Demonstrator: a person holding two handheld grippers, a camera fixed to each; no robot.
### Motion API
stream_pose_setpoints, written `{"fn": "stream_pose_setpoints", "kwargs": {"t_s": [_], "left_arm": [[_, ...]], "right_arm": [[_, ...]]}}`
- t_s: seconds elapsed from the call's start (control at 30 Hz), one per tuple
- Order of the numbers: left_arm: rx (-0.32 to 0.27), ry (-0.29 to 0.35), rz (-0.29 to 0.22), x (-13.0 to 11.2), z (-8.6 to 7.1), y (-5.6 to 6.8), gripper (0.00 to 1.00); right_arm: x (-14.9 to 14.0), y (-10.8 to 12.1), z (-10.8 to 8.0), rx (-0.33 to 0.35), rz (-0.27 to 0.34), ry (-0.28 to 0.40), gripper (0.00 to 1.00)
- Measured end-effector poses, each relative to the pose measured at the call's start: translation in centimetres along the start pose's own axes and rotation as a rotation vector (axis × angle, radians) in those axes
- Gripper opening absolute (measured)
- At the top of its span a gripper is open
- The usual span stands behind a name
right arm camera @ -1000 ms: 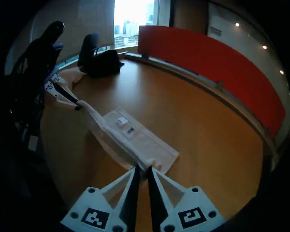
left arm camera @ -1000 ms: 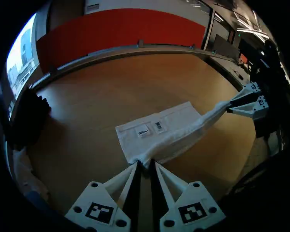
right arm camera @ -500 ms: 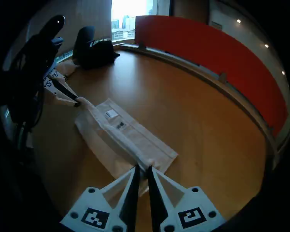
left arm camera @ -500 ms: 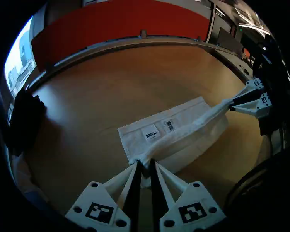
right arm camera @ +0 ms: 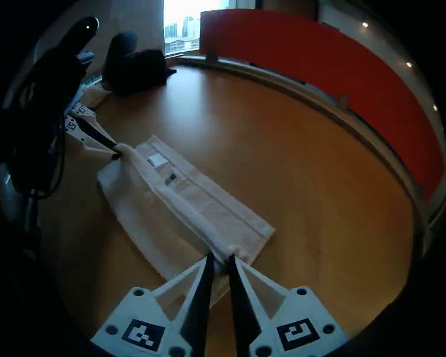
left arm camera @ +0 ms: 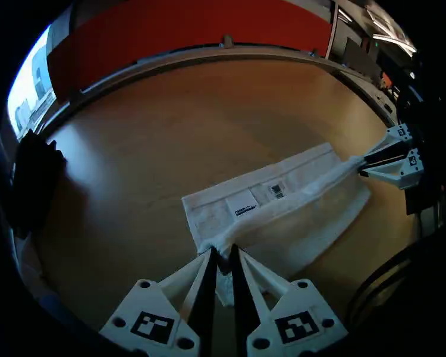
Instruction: Fold towel
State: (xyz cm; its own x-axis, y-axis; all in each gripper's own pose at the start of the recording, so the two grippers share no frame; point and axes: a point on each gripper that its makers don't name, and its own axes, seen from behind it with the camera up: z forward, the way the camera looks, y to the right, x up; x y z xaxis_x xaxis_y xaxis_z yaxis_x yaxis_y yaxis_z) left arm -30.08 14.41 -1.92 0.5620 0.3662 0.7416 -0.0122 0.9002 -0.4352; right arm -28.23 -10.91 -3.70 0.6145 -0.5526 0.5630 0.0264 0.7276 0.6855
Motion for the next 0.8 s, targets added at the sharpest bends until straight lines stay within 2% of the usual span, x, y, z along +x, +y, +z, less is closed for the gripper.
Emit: {"fn": "stream_pose_setpoints", "kwargs": {"t_s": [0.2, 0.47, 0.53, 0.6, 0.67, 0.8], "left_arm": [[0.027, -0.010, 0.008, 0.0, 1.6, -0.7, 0.20], [0.042, -0.018, 0.027, 0.0, 2.4, -1.4, 0.32], [0.048, -0.018, 0.035, 0.1, 2.5, -1.7, 0.40], [0.056, -0.017, 0.045, 0.3, 2.5, -2.1, 0.49], [0.065, -0.014, 0.055, 0.5, 2.5, -2.5, 0.66], [0.082, -0.007, 0.065, 1.0, 2.5, -3.3, 0.78]], "right_arm": [[-0.3, 0.7, 1.5, -0.025, 0.007, -0.017, 0.29], [-0.7, 1.8, 2.1, -0.065, -0.007, -0.031, 0.44], [-0.7, 2.0, 2.3, -0.071, -0.011, -0.035, 0.50], [-0.8, 2.2, 2.4, -0.077, -0.013, -0.040, 0.60], [-0.6, 2.5, 2.5, -0.084, -0.012, -0.039, 0.64], [-0.3, 3.2, 2.7, -0.107, 0.002, -0.034, 0.69]]}}
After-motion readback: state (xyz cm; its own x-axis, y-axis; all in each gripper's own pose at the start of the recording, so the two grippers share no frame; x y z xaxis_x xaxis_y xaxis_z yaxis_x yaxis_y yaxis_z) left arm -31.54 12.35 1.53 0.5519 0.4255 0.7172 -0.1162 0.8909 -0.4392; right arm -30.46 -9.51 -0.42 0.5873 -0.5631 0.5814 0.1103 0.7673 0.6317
